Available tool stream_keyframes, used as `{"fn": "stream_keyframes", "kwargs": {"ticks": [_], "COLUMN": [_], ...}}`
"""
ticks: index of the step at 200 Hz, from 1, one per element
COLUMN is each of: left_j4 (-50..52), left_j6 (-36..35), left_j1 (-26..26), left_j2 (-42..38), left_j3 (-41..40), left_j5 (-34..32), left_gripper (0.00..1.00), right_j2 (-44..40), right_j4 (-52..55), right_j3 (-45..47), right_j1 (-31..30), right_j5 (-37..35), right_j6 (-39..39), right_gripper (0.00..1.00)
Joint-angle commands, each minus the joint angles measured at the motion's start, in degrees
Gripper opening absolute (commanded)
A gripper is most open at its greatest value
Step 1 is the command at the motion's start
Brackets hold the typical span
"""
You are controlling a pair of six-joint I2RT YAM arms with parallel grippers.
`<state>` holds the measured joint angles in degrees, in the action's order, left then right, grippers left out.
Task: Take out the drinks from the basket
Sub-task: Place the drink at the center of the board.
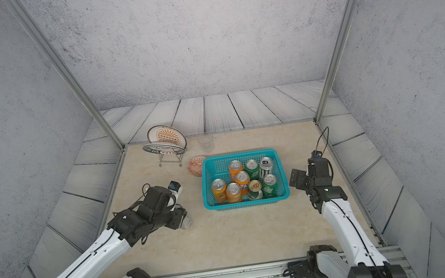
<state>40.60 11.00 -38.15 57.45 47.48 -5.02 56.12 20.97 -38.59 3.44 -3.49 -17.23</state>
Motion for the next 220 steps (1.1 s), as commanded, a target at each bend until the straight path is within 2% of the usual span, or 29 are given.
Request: {"fn": "stream_keyframes", "kwargs": {"ticks": [1, 58, 104, 160, 204, 220], "left_j4": [-5.3, -6.4, -6.4, -4.9, -1.3, 0.0], "left_j6": [0.6, 1.1, 0.8, 0.4, -1.7, -4.0], "left_j1": [-0.3, -0.3, -0.3, -0.3, -0.3, -0.2], "left_j2": [0.2, 1.8, 3.2, 1.8, -1.2, -1.6], "left_j3": [-0.4, -2.1, -2.1, -1.2, 2.5, 4.9], "left_j5": [-1.1, -0.9, -0.7, -1.2, -0.6, 1.4], "left_gripper": [0.41, 0.42, 0.52, 0.85, 0.96, 0.99], "right_j2": [-0.8, -0.9, -0.1, 0.1, 0.3, 0.2], "right_j4": [0.6, 0.8, 0.5, 0.6, 0.5, 0.5], "right_j3": [-1.5, -1.2, -1.2, -1.3, -1.3, -1.4], "right_j1": [0.1, 0.1, 0.1, 0.2, 0.1, 0.2], "right_j5": [0.4, 0.0, -0.1, 0.0, 0.2, 0.3], "right_j6": [0.1, 0.5, 0.7, 1.1, 1.1, 1.1], "right_gripper": [0.99, 0.99, 0.99, 0.99, 0.99, 0.99]}}
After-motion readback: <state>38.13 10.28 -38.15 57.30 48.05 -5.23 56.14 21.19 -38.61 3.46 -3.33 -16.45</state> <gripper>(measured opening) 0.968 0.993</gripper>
